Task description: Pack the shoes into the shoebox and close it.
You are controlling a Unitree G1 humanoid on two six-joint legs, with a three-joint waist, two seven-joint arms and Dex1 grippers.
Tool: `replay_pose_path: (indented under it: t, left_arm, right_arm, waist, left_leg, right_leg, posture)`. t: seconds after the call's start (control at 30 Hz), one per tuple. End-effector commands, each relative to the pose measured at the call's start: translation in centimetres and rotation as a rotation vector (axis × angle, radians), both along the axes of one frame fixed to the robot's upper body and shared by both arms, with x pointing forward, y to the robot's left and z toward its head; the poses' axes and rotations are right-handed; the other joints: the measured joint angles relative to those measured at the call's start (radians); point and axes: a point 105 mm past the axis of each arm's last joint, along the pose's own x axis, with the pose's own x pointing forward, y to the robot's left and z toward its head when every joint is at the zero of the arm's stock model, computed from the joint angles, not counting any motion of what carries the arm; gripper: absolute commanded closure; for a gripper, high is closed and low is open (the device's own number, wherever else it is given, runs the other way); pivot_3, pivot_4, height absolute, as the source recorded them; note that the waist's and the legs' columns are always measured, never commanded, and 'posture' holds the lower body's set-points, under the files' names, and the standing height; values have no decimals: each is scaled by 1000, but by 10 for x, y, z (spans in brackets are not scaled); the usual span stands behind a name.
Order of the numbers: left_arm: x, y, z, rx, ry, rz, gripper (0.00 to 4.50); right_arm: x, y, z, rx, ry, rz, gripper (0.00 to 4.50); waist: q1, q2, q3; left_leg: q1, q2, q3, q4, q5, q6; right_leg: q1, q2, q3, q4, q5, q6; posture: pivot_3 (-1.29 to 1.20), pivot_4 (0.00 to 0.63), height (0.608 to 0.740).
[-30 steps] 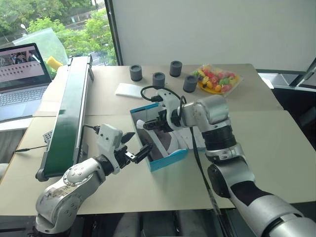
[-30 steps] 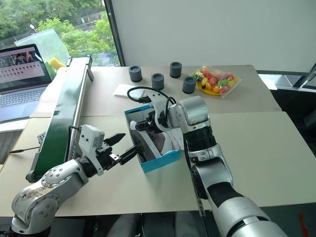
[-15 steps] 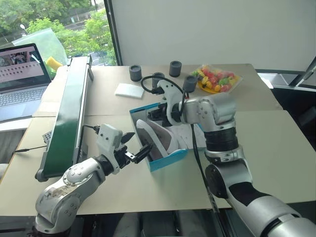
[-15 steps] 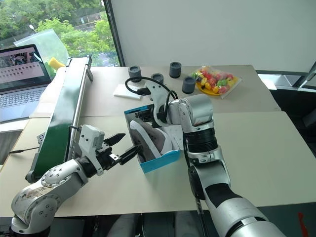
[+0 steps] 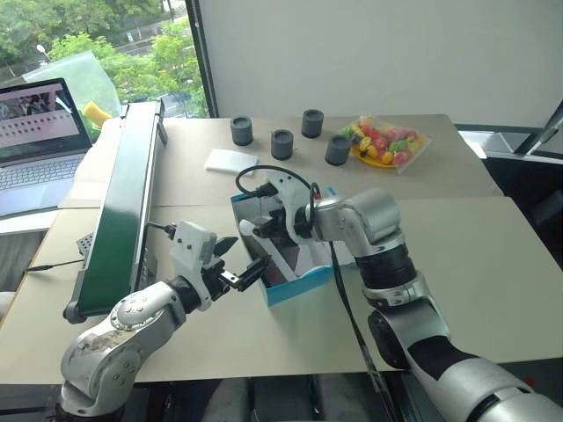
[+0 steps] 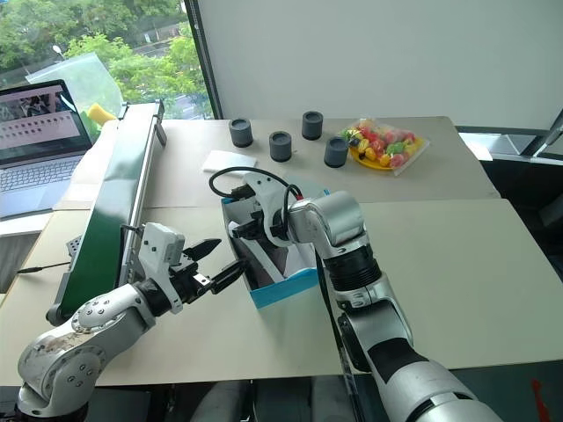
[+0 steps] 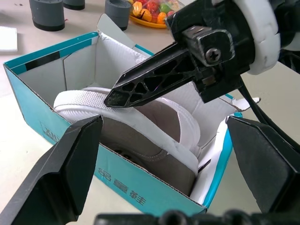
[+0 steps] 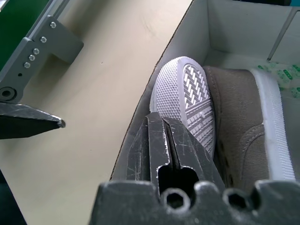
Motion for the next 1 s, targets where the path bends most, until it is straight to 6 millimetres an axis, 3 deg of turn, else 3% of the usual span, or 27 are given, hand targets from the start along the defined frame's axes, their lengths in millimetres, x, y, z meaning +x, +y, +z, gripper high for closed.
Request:
replay_pose_path:
  t: [0.03,0.37,0.43,0.67,0.83,0.9,1.0]
  left_arm:
    - [-4,-1,9,-2,-32,-7,0]
    - [-6,-2,9,-12,-27,-2,0]
    - [-6,-3,9,-17,-25,-4,0]
    - [-5,-5,8,-23,-21,-10,0]
    - [-2,-3,10,-21,-27,-7,0]
    - [-2,-3,11,-20,-28,-5,0]
    - [-2,-1,11,-15,-30,0,0]
  right_arm:
    - [3,1,-24,-71,19,-3,4456]
    - [6,19,-45,-149,21,77,4456]
    - [9,21,-51,-176,27,93,4456]
    - [21,26,-69,-225,42,102,4456]
    - [26,17,-79,-226,60,75,4456]
    - [28,11,-79,-218,66,57,4456]
    - [37,6,-50,-135,27,16,4456]
  waist:
    - [-1,0,0]
    - [-11,0,-1]
    - [-19,0,-1]
    - [-26,1,-2]
    - [-25,1,-2]
    - [-25,1,-2]
    - [-22,2,-3]
  left_leg:
    - [1,0,0,0,0,0]
    - [18,2,1,-2,0,0]
    - [19,3,1,-2,0,0]
    - [20,3,1,-2,0,0]
    - [21,3,1,-2,0,0]
    - [21,3,1,-2,0,0]
    - [21,3,0,-2,0,0]
  right_leg:
    - [1,0,0,0,0,0]
    - [18,2,0,-2,-1,-1]
    - [19,2,0,-2,-4,4]
    - [19,3,1,-2,-1,-1]
    - [19,3,1,-2,-3,1]
    - [19,2,1,-2,-3,3]
    - [19,2,1,-2,-3,3]
  posture:
    - [0,150,740]
    - [0,150,740]
    - [0,150,740]
    - [0,150,740]
    - [0,150,740]
    - [0,150,740]
    - [0,150,740]
